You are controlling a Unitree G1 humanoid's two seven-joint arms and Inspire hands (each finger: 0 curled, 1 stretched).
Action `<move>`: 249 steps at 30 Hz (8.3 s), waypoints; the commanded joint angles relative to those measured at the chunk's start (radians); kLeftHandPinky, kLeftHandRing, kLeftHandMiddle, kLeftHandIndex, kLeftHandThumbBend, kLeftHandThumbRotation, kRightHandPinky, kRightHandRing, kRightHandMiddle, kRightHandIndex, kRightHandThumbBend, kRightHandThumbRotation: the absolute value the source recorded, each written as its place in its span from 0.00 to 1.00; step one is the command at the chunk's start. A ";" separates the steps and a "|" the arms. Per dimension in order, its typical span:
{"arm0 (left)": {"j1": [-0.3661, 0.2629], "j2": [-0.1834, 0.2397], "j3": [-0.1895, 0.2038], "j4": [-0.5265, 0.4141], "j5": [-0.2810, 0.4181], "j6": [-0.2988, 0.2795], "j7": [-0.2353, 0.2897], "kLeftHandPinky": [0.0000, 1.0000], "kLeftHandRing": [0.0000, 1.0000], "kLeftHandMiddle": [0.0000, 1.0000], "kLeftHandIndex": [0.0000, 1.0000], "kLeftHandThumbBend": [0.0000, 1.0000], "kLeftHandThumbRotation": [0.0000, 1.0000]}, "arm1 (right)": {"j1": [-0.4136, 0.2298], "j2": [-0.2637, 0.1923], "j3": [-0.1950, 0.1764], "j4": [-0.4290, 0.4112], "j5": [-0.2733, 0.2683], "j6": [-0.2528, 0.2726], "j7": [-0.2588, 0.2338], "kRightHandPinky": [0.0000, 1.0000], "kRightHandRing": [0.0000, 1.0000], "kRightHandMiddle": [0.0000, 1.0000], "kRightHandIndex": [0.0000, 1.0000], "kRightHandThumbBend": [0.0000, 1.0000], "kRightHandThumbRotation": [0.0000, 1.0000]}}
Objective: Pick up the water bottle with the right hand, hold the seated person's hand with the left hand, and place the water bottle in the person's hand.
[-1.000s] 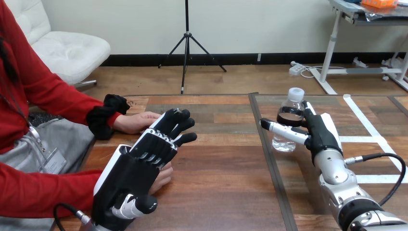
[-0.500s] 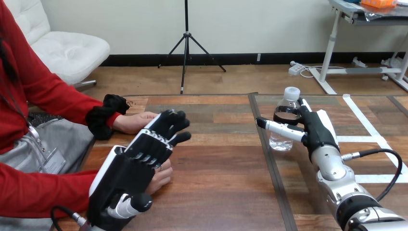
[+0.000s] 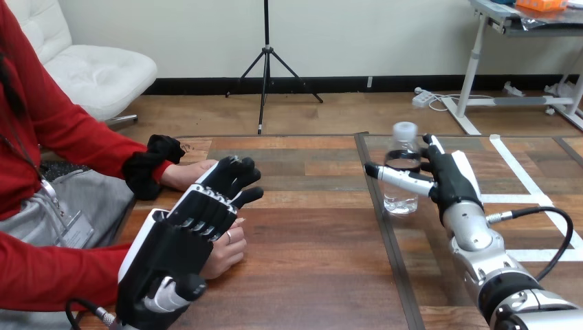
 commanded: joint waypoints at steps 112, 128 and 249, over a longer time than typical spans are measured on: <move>-0.004 0.000 -0.019 -0.097 0.002 0.021 0.037 0.86 0.90 0.90 0.88 1.00 0.57 | -0.059 0.004 0.067 -0.013 -0.082 0.029 -0.011 0.73 0.79 0.80 0.80 0.94 0.26; -0.032 -0.024 -0.021 -0.066 0.013 -0.039 0.044 0.86 0.90 0.91 0.88 1.00 0.61 | -0.078 -0.057 0.166 -0.040 -0.158 0.102 0.100 0.77 0.86 0.90 0.92 0.97 0.38; -0.141 -0.123 -0.079 0.033 0.035 -0.115 0.062 0.89 0.95 0.96 0.93 1.00 0.67 | 0.259 -0.212 0.354 -0.852 -0.263 0.696 0.492 0.58 0.82 0.92 1.00 1.00 0.47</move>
